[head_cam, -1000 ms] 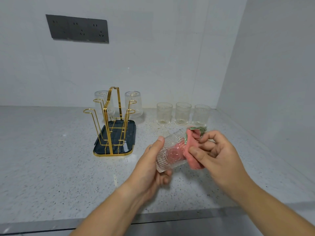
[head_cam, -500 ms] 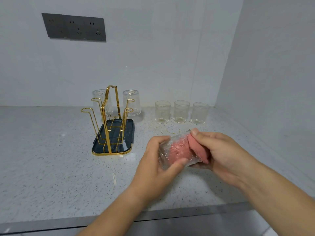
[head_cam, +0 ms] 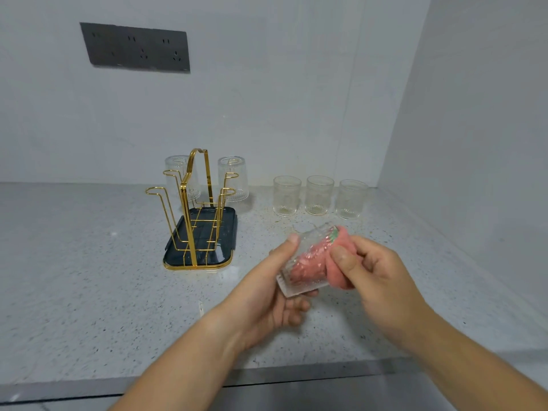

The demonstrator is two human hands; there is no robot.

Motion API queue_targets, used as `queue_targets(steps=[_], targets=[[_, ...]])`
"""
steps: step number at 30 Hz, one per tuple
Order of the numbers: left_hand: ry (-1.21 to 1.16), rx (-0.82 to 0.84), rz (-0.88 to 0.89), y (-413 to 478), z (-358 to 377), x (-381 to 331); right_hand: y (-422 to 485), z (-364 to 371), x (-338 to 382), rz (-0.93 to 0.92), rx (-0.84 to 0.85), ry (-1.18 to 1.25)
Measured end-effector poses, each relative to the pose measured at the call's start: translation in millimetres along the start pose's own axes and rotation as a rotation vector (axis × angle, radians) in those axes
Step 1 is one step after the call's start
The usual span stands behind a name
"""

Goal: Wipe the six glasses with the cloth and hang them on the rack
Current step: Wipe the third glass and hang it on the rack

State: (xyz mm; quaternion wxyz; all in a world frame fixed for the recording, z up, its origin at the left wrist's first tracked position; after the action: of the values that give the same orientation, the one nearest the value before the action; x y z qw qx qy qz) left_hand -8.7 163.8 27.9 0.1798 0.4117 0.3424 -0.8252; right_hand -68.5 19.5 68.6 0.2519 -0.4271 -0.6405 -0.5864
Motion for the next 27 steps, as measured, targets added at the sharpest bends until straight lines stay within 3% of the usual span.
queue_targets(steps=[5, 7, 11, 16, 18, 21, 25, 27], targets=[[0.337, -0.281, 0.511, -6, -4, -4, 7, -3, 1, 0.183, -0.123, 0.226], [0.383, -0.334, 0.579, -10, -5, -6, 7, 0, 1, 0.217, -0.128, 0.228], [0.214, -0.284, 0.353, -3, -5, -10, 6, 3, 6, 0.168, -0.06, 0.126], [-0.143, -0.048, -0.224, 3, -10, 1, -5, 8, 7, -0.008, 0.08, -0.112], [-0.139, 0.053, -0.277, 2, -11, 8, -7, 6, 4, -0.016, 0.09, -0.137], [-0.007, 0.089, -0.111, 4, -11, 9, -3, 0, 4, 0.002, 0.019, -0.119], [0.346, -0.247, 0.4, 3, -14, 2, 1, -2, 0, 0.153, -0.074, 0.117], [0.395, -0.288, 0.509, -2, -11, 1, 2, 0, -2, 0.188, -0.066, 0.158]])
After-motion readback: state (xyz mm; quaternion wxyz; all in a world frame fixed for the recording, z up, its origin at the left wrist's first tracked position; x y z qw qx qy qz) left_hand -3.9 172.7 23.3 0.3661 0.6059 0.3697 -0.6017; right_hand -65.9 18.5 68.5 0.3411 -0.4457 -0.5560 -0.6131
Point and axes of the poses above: each hand's wrist, its own y-axis towards the middle knuckle, its own z-axis out of the palm, x = y × z, the point moved 3 cm from there along y, towards the middle knuckle, and after that the axes turned 12 degrees about -z, right-handed, at the moved point
